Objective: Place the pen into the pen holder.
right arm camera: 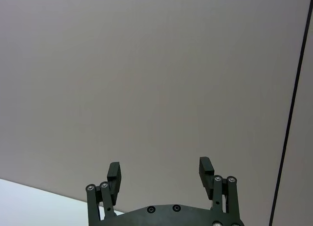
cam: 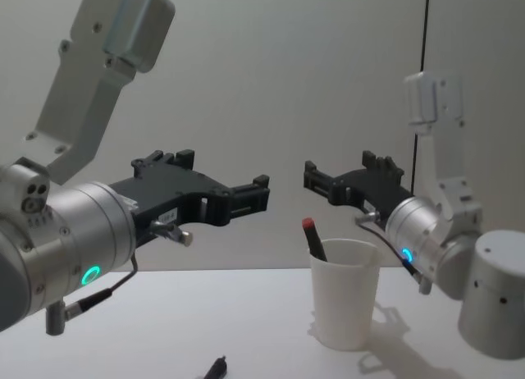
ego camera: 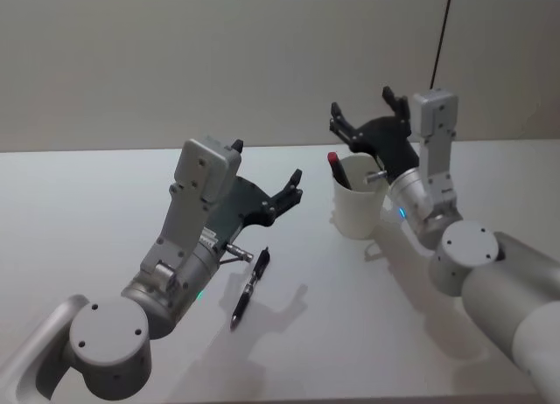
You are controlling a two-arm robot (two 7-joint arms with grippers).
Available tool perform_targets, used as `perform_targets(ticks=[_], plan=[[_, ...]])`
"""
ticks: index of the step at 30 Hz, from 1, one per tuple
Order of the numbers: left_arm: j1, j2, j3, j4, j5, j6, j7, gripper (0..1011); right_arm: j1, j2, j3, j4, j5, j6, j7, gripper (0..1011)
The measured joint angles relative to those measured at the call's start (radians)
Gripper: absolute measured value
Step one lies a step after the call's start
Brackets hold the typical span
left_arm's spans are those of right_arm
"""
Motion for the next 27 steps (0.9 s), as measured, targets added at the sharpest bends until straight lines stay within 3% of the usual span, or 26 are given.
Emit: perform_targets(ticks=[3,4,6,7,13,18,20,22,27], plan=[[0.0,0.0,0.0,0.0,0.0,0.0,0.0,1003,-0.054,0.021,0.014,-0.117,0.002,0.073,0.015,1001],[0.0,0.0,0.0,0.0,0.0,0.0,0.0,1003,-0.054,0.021,0.014,-0.117,0.002,0.073,0.015,1001],[0.0,0.0,0.0,0.0,0.0,0.0,0.0,1003,-0.112,0.044,0.03,-0.243,0.002,0.142,0.024,1001],[0.0,0.0,0.0,0.0,0.0,0.0,0.0,1003,-0.112,0.044,0.03,-0.243,0.002,0.142,0.024,1001],[0.0,0.0,0.0,0.0,0.0,0.0,0.0,1003,-0.222,0.092,0.064,-0.479,0.001,0.284,0.043,1001],[0.0,0.0,0.0,0.0,0.0,0.0,0.0,1003,-0.291,0.129,0.092,-0.624,-0.006,0.372,0.056,1001],[0.0,0.0,0.0,0.0,0.0,0.0,0.0,1003,-0.299,0.134,0.096,-0.642,-0.007,0.382,0.058,1002],[0.0,0.0,0.0,0.0,0.0,0.0,0.0,1003,-0.334,0.154,0.113,-0.713,-0.011,0.428,0.062,1002],[0.0,0.0,0.0,0.0,0.0,0.0,0.0,1003,-0.381,0.183,0.138,-0.805,-0.016,0.489,0.067,1001]])
